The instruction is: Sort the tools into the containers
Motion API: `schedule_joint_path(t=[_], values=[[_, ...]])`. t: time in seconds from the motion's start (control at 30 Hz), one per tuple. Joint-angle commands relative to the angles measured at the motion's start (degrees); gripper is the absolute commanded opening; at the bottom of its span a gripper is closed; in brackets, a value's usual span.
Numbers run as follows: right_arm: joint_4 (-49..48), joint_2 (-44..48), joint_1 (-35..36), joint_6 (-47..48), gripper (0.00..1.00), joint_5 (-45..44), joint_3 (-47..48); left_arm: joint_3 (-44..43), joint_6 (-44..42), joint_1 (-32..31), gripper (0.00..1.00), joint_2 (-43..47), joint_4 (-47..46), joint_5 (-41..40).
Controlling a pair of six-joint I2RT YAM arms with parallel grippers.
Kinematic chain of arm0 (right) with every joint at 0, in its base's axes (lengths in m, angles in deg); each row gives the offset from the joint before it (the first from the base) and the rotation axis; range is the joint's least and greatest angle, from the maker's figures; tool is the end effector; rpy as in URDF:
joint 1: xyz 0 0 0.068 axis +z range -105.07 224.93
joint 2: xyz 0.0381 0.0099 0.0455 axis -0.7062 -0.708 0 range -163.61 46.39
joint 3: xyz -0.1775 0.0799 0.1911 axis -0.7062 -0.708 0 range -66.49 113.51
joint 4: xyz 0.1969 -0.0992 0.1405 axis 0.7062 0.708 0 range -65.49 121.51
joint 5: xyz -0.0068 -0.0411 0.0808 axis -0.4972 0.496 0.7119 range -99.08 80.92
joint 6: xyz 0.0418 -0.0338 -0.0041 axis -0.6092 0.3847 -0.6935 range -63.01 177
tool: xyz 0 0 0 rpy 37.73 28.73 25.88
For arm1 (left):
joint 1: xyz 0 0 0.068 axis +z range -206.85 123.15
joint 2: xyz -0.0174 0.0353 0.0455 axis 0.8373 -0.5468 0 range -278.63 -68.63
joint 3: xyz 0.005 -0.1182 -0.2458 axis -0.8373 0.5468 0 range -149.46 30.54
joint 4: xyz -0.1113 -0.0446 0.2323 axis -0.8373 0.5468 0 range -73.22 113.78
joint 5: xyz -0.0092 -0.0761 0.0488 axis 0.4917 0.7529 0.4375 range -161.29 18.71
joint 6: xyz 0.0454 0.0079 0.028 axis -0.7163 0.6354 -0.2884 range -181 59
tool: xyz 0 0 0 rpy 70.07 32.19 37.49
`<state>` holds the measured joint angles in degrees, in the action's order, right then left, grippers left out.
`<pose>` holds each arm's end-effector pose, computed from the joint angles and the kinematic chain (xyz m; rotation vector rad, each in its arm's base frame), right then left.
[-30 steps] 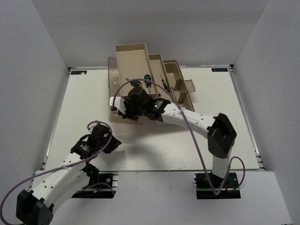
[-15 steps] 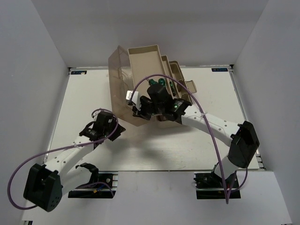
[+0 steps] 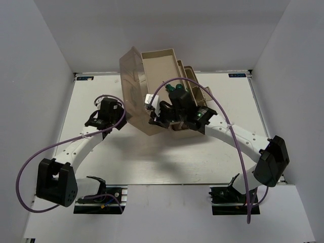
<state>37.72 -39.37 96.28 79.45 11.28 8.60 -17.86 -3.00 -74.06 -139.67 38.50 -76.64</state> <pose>0.2092 0.2815 0.3469 -1.3948 1.4661 0.6761 0.2509 -0.0743 0.2476 -0.8822 2.2373 -0.5282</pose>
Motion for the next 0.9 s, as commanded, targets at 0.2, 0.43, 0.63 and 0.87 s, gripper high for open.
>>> schedule_joint_path(t=[0.2,0.43,0.63,0.87], values=[[-2.06,5.94,-0.29,4.51,0.52,2.68,5.77,-9.16,-3.24,1.83,0.56,-7.96,-4.49,6.14],[1.29,11.22,-0.46,12.43,0.62,-4.61,4.1,-13.82,-4.82,2.89,0.56,-12.01,-4.49,7.8],[-7.92,13.61,-1.69,13.14,0.37,-35.7,1.99,-18.82,-6.66,3.41,0.56,-15.61,-5.02,9.82],[-0.13,5.87,-18.54,1.55,0.19,-49.46,10.94,-31.56,-11.94,3.41,0.56,-24.03,-4.49,13.51]])
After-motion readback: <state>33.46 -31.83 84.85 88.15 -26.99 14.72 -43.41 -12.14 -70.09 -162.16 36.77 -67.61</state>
